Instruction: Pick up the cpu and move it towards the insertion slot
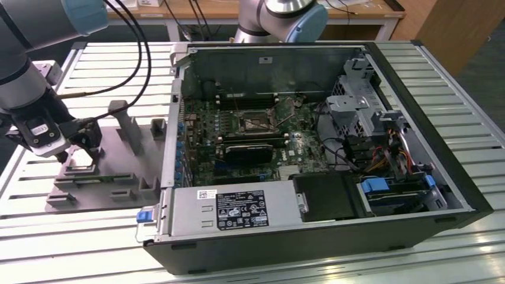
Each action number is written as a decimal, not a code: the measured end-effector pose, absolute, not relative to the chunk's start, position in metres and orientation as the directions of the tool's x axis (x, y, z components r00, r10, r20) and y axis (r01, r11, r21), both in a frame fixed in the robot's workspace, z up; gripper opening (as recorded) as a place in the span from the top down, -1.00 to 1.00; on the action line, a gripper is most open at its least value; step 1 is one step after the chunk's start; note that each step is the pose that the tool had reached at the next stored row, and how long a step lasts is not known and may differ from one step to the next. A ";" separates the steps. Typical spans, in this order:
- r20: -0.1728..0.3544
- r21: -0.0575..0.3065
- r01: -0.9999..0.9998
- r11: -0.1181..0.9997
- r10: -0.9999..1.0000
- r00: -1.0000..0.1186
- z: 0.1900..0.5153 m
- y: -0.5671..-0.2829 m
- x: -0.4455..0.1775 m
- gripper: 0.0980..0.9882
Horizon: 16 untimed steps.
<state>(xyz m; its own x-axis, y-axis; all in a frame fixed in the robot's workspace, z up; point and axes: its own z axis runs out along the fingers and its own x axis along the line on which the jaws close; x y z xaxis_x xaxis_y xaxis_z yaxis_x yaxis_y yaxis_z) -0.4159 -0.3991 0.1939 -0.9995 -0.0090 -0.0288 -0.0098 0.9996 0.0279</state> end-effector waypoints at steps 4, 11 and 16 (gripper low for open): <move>-0.029 0.028 0.010 1.000 0.011 -1.000 0.193 -0.398 -0.416 -0.23; -0.029 0.028 0.017 0.999 0.018 -0.999 0.188 -0.396 -0.419 -0.23; -0.029 0.028 0.019 0.999 0.020 -0.999 0.186 -0.395 -0.420 -0.23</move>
<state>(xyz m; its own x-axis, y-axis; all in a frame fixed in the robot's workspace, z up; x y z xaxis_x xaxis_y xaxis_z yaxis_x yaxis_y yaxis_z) -0.4196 -0.3949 0.1860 -0.9994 0.0203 -0.0288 0.0194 0.9994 0.0279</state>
